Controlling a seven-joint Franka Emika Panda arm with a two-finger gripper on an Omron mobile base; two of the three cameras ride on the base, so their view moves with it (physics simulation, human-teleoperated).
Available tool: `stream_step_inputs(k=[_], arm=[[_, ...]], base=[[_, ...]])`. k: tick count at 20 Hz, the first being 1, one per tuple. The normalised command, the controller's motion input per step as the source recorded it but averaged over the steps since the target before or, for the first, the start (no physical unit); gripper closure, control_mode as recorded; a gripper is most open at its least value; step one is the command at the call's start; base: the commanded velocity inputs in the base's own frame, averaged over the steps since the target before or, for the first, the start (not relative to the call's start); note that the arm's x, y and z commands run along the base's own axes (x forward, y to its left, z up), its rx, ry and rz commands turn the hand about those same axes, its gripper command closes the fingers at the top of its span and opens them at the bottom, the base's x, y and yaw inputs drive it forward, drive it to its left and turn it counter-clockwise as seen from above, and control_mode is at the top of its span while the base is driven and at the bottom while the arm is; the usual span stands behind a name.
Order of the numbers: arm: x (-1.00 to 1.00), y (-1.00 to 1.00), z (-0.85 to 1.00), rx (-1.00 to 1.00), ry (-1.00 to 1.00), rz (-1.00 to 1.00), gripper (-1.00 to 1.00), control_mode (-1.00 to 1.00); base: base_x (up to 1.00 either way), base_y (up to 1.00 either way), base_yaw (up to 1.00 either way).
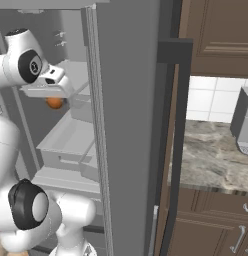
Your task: Place the tangerine in the correct fridge rack based on whether it is a fruit or vegetable. Finally, close the fridge door.
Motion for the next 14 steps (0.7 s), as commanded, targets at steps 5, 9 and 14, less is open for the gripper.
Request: stream_step_inputs(k=[5,9,14], arm=[[0.49,0.00,0.20,0.00,-0.32,0.03,1.00,-1.00],[0.42,0.00,0.26,-0.01,-0.20,0.01,1.00,-1.00],[0.49,0.00,0.32,0.00,0.02,0.00,1.00,-1.00]], base=[[0.00,0.00,0.00],[0.00,0.00,0.00],[0.00,0.00,0.00]])
